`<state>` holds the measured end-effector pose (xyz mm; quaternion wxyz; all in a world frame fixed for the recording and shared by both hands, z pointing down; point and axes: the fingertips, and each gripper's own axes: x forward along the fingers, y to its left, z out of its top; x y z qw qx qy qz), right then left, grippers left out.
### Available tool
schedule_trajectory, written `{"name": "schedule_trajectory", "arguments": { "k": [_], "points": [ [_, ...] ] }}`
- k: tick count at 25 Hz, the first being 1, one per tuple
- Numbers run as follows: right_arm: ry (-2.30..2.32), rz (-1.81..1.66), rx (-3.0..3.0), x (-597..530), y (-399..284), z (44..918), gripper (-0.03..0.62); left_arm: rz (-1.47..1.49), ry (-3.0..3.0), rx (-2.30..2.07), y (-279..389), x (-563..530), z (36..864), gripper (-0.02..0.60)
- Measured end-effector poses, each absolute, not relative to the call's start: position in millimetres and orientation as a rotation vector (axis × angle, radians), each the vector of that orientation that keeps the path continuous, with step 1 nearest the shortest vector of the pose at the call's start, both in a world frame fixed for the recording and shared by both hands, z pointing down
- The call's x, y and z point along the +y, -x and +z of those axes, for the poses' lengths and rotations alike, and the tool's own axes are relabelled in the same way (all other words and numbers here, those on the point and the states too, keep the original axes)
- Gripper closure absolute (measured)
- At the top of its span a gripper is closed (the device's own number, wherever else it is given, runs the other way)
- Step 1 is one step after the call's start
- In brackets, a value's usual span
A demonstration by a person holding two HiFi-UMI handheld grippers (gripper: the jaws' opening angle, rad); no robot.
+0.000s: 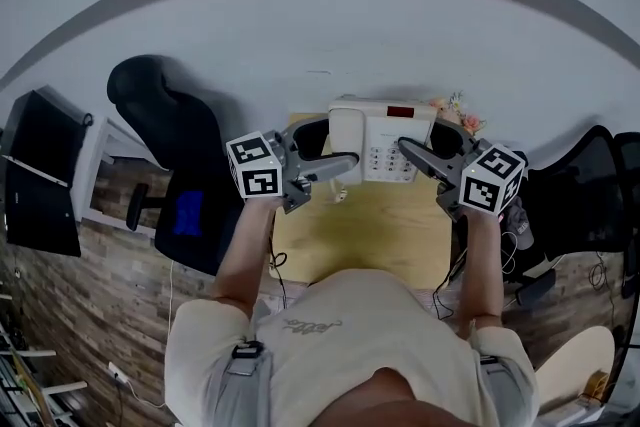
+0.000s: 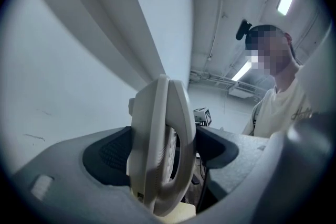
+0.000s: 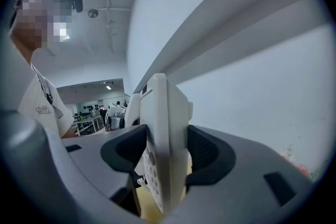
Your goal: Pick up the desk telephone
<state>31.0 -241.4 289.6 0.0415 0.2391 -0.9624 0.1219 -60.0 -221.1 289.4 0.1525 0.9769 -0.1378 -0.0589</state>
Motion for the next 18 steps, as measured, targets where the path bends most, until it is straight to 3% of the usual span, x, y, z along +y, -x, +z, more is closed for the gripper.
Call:
{"name": "schedule_trajectory", "arguments": {
  "k": [18],
  "points": [
    [-0.772,0.312,-2.970,-231,-34,265,0.368,-0.218,-2.854,-0.383,58,-213,263,0.209]
  ]
}}
